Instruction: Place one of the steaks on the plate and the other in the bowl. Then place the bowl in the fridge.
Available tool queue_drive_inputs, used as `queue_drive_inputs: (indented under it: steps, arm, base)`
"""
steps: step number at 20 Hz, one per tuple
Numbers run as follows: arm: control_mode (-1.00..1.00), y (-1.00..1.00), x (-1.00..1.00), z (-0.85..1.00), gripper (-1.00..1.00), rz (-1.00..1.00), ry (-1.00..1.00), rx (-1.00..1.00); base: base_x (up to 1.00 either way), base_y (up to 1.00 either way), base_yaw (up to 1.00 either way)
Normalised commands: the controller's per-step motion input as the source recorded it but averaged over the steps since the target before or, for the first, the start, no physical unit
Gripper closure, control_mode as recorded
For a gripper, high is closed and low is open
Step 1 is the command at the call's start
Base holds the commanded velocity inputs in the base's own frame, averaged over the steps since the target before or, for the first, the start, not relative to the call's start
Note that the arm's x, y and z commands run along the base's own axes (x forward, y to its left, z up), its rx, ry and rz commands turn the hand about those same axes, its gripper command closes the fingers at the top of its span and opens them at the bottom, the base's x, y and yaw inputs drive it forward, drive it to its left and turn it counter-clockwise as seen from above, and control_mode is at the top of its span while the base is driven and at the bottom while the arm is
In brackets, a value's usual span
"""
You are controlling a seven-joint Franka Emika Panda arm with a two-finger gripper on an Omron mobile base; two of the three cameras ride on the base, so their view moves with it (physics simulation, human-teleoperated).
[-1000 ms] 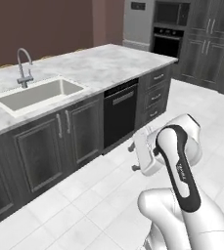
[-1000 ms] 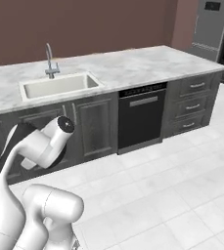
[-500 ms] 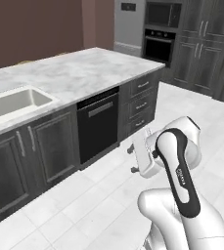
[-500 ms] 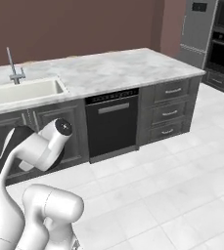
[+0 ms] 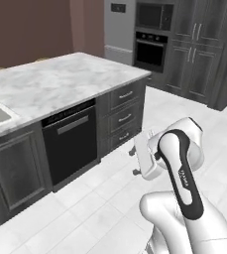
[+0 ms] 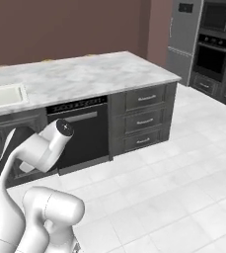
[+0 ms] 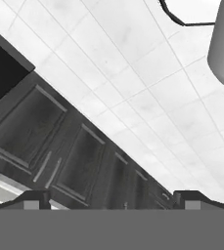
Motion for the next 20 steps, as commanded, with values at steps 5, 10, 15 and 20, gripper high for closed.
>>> queue_drive_inputs:
  steps: [5,10,15,20]
  arm:
    - [1.00,0.00,0.00,0.00,-1.00,0.00,0.00,0.00]
    - [1.00,0.00,0.00,0.00,-1.00,0.00,0.00,0.00]
    - [1.00,0.00,0.00,0.00,-1.00,0.00,0.00,0.00]
    - [1.00,0.00,0.00,0.00,-1.00,0.00,0.00,0.00]
  base:
    - [1.00,-1.00,-0.04]
    - [1.00,-1.00,-0.13]
    - [1.00,-1.00,-0.17]
    - [1.00,-1.00,-0.17]
